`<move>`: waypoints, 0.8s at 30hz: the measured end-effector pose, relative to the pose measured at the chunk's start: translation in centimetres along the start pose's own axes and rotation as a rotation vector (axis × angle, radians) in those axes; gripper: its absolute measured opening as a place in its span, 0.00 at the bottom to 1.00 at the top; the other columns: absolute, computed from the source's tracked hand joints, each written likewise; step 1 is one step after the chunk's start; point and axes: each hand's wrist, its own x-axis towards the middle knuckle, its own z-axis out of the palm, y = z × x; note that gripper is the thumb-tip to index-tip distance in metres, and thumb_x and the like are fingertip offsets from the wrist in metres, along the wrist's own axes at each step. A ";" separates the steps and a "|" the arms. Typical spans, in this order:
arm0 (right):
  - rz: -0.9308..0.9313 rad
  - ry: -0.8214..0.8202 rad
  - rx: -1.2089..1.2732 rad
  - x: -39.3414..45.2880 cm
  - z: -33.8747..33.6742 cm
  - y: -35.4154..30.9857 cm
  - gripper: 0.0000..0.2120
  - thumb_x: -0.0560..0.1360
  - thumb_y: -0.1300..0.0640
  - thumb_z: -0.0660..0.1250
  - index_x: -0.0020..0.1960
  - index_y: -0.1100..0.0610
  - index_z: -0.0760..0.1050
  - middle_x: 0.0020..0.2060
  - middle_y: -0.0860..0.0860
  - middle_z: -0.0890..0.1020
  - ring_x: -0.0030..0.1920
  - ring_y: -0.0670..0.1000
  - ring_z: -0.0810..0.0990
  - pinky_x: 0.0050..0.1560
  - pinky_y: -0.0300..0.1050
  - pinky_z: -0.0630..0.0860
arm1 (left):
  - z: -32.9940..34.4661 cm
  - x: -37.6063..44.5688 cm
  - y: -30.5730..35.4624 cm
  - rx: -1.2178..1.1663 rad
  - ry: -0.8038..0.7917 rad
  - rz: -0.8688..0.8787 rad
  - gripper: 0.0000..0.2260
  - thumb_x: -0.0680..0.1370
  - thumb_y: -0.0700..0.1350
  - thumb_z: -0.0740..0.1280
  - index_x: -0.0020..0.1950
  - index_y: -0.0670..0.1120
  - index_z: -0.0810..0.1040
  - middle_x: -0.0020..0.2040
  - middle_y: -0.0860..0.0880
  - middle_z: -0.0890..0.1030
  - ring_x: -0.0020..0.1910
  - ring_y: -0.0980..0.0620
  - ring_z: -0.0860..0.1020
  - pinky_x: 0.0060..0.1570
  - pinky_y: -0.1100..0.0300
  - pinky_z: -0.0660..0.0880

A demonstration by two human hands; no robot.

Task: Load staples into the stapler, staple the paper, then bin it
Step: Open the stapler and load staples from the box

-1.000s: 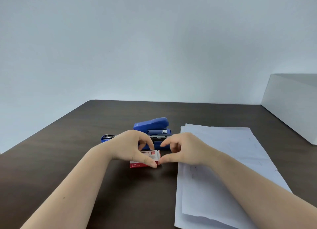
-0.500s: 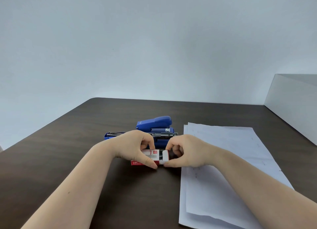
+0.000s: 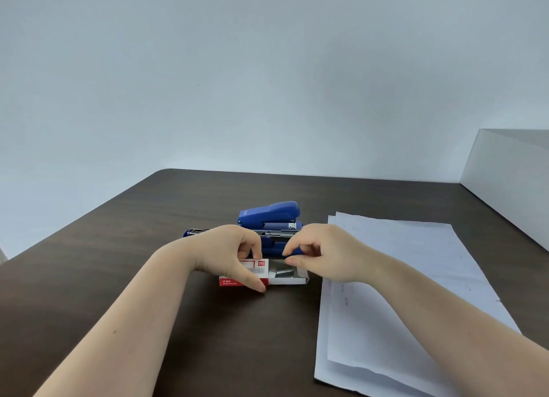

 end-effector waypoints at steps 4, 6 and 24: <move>-0.035 -0.086 -0.112 0.2 0.8 -0.3 0.10 0.77 0.54 0.65 0.55 0.49 0.81 0.43 0.47 0.78 0.44 0.46 0.75 0.49 0.44 0.75 | 0.0 0.0 0.1 0.008 -0.002 0.008 0.14 0.65 0.57 0.77 0.41 0.55 0.75 0.34 0.55 0.70 0.33 0.57 0.68 0.35 0.64 0.65; -0.028 -0.097 -0.143 0.3 0.9 -0.3 0.11 0.77 0.54 0.64 0.56 0.48 0.81 0.44 0.47 0.77 0.46 0.47 0.75 0.50 0.45 0.75 | 0.0 0.0 0.1 0.012 -0.006 0.012 0.14 0.65 0.57 0.77 0.41 0.55 0.75 0.35 0.54 0.71 0.33 0.56 0.68 0.35 0.64 0.65; 0.313 0.351 0.565 0.5 -0.7 0.9 0.12 0.75 0.63 0.67 0.58 0.55 0.80 0.39 0.49 0.84 0.35 0.48 0.83 0.47 0.45 0.82 | -0.9 -0.6 -0.5 -0.105 0.314 0.021 0.13 0.71 0.58 0.71 0.52 0.54 0.80 0.34 0.55 0.73 0.30 0.62 0.71 0.34 0.72 0.68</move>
